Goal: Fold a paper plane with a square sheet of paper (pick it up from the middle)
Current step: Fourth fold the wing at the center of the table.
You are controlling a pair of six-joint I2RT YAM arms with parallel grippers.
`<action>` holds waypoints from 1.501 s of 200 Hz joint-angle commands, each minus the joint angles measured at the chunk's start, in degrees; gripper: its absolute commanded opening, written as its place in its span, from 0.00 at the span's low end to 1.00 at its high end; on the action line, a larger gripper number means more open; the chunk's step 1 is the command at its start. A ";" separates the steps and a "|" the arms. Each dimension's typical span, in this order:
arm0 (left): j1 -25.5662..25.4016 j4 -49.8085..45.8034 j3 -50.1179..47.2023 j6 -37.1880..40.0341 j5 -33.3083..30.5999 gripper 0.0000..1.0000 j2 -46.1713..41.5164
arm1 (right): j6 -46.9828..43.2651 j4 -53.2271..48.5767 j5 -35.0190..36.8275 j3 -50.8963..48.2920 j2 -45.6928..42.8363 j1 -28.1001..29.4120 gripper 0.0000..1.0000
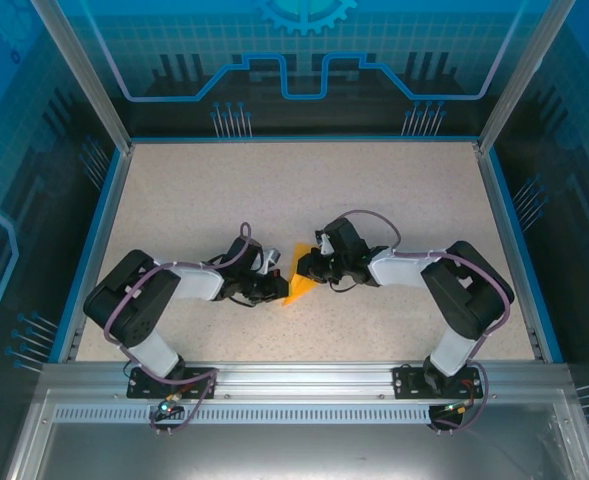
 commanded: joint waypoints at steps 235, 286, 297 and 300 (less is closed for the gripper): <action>3.94 2.34 -1.40 -5.68 4.35 0.01 4.27 | -3.22 0.47 -4.42 1.15 1.02 -3.06 0.17; 3.94 2.68 -2.13 -6.77 3.91 0.00 4.52 | -2.34 1.18 -5.53 4.36 6.88 -1.15 0.16; 3.94 3.08 -2.42 -6.91 3.91 0.00 4.24 | -1.82 2.34 -5.83 4.36 8.04 -1.17 0.16; 3.94 3.06 -2.43 -6.89 3.91 0.01 4.18 | -1.79 2.37 -5.83 4.32 8.26 -1.14 0.16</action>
